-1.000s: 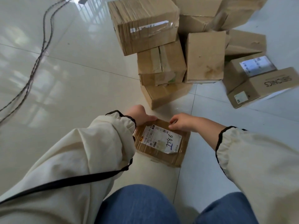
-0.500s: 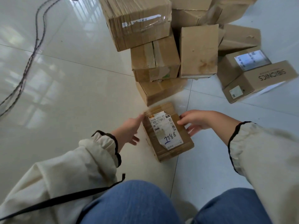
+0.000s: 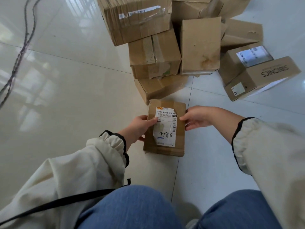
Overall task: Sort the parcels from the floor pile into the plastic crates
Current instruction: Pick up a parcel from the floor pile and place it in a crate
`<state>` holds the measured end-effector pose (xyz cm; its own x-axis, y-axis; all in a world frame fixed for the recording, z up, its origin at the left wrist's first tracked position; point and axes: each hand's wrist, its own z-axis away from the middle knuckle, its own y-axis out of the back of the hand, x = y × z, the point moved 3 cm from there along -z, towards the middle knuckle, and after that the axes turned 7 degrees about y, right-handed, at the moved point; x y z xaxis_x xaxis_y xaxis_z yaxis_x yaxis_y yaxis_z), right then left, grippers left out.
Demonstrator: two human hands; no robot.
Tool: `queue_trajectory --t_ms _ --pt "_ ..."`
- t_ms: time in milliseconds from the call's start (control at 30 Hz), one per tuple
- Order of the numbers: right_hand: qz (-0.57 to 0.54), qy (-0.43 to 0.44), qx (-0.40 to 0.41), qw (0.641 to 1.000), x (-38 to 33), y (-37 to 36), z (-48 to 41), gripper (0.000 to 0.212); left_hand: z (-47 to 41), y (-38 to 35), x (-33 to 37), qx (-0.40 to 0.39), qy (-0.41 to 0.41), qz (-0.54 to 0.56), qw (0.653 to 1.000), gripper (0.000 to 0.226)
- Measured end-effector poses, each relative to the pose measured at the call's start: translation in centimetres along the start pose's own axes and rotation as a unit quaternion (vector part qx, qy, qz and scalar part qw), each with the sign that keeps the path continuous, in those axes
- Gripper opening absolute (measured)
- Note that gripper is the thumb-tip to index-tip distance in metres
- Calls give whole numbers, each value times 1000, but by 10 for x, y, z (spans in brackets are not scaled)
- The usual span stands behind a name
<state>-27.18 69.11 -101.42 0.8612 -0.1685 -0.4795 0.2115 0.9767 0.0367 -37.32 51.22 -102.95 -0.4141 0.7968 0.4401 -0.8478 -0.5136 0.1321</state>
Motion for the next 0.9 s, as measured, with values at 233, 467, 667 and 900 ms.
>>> queue_trajectory --t_ms 233,467,667,900 --pt "-40 -35 -16 998 0 -6 -8 30 -3 0 0 7 3 7 1000 48" --pt "-143 -26 20 989 5 -14 22 32 32 0 18 9 5 5 1000 38" --pt "-172 -7 12 985 -30 -21 140 24 144 17 79 27 -1 -23 999 32" --pt "-162 39 28 986 -145 4 332 22 337 42 186 9 -2 4 1000 25"
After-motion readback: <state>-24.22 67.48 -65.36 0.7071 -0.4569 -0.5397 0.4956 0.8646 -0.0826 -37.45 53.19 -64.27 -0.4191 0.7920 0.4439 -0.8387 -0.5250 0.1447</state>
